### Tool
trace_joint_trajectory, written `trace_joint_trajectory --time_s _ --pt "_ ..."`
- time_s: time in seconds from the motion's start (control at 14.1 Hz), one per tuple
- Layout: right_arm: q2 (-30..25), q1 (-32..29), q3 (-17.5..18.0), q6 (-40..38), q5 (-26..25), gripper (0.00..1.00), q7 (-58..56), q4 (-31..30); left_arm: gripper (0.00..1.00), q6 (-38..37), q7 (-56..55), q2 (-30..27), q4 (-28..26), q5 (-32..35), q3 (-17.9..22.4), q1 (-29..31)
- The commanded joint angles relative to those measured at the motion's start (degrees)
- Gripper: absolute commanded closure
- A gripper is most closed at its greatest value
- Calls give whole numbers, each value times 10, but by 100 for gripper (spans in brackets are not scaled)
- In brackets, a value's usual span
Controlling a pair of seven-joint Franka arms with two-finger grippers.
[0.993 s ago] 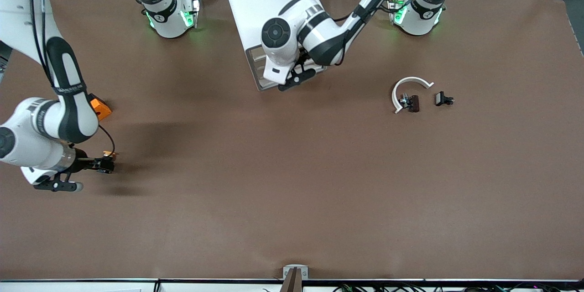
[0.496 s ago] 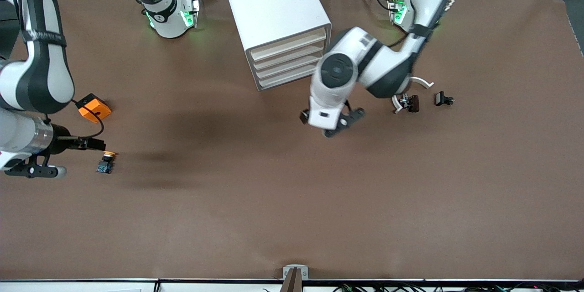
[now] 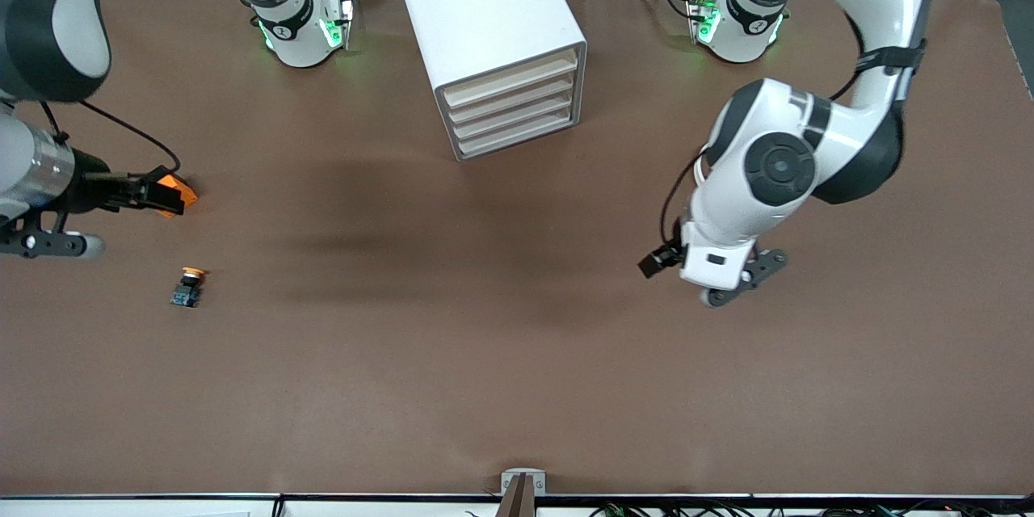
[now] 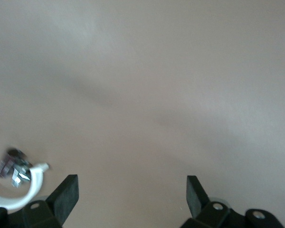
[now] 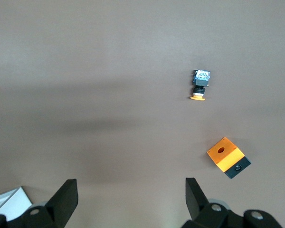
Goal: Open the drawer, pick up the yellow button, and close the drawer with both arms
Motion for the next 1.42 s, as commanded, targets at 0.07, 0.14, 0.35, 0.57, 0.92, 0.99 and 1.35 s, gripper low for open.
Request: trace_joint_trajectory --time_s 0.07,0.14,0.35,0.57,0.92,0.99,1.35 --pt "-18 7 0 -44 2 0 14 27 0 -10 9 -42 -5 17 -6 48" --pt "-18 6 0 -48 2 0 13 34 0 -11 29 -49 -5 17 -7 65" --pt "-19 -4 -7 -49 6 0 5 36 0 -14 186 -67 -4 17 -5 90" --pt "-14 -13 -4 -48 9 0 10 57 0 -65 241 -83 4 17 -5 117" --pt "-14 -14 -4 -49 9 0 5 78 0 -137 311 -129 2 16 -7 161" --pt "-15 -10 -3 -54 9 0 12 80 0 -150 321 -138 2 11 -6 163" --pt "-48 -13 -5 -116 11 0 16 80 0 -201 340 -196 -20 1 -13 181"
